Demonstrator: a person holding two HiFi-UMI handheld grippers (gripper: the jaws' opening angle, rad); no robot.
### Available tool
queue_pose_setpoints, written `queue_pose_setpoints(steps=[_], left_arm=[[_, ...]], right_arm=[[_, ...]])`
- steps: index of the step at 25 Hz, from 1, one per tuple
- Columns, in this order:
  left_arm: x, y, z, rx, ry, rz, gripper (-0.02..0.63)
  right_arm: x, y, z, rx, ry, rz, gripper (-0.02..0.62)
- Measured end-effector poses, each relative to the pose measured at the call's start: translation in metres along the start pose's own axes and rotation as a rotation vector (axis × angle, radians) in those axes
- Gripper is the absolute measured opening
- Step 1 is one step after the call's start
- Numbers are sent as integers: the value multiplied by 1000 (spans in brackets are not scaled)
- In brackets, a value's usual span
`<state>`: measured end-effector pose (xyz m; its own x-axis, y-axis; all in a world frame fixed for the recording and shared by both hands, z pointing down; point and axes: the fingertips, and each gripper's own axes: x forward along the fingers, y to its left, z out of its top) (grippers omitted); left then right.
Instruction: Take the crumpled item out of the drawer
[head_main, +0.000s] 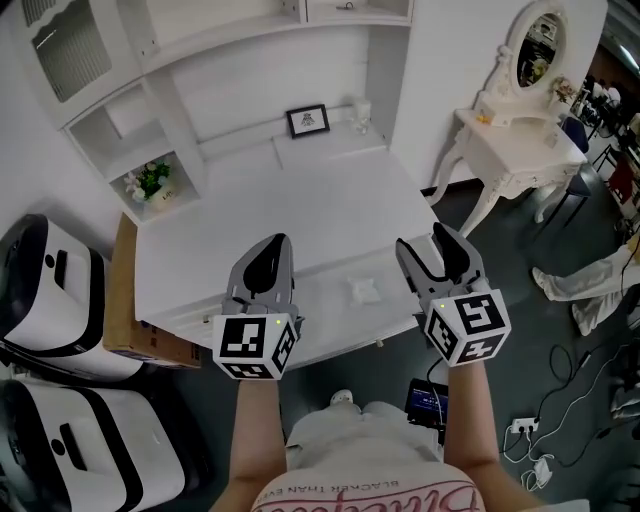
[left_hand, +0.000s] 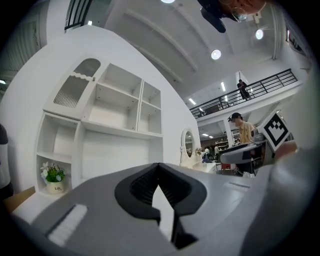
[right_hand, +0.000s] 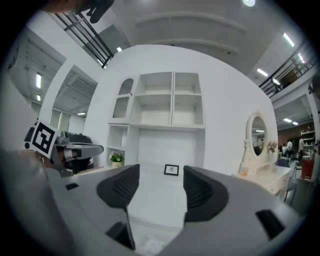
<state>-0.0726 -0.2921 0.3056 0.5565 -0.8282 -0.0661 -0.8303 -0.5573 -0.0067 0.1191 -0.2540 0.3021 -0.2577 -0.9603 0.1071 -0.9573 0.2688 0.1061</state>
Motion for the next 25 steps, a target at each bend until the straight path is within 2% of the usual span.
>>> queue_pose_setpoints(steps=[5, 12, 25], left_arm=[[13, 8, -12, -21, 24, 0, 9], [24, 13, -40, -53, 84, 8, 9], [42, 12, -123, -139, 252, 51, 9]], right_arm=[[15, -3, -14, -22, 53, -9, 249], [36, -5, -55, -9, 168, 19, 249], [66, -6, -187, 41, 471, 111, 239]])
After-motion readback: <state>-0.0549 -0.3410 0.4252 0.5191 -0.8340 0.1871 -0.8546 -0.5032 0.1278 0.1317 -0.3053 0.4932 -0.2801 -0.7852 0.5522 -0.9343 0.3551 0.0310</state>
